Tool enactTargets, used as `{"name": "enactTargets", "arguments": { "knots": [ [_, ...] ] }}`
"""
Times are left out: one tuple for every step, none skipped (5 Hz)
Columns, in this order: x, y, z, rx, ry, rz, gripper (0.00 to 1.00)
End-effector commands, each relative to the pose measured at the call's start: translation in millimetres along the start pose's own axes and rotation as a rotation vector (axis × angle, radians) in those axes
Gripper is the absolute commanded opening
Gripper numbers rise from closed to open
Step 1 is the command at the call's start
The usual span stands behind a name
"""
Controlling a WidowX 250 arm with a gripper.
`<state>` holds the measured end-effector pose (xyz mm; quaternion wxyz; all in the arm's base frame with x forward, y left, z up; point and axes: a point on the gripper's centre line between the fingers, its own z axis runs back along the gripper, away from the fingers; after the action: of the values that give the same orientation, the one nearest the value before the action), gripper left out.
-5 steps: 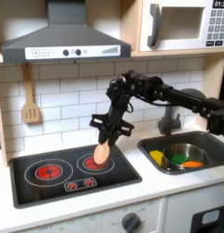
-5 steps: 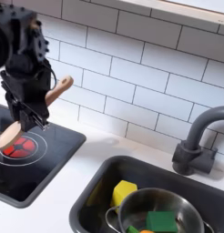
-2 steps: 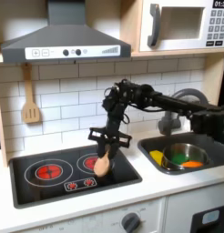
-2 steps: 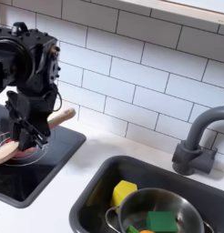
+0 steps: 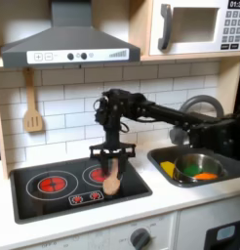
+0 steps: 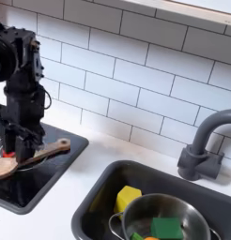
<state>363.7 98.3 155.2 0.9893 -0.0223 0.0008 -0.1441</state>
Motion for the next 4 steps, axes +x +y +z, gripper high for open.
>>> {"name": "enactTargets", "arguments": {
  "knots": [
    [0.2,2.5,6.3,-0.075,-0.053,-0.007,1.00],
    [3.0,-1.3,-5.2,-0.041,-0.036,-0.108,1.00],
    [6.7,1.7,-12.7,0.020,-0.031,-0.179,1.00],
    [9.5,-1.6,-21.9,0.026,-0.037,-0.189,1.00]
  ]
}}
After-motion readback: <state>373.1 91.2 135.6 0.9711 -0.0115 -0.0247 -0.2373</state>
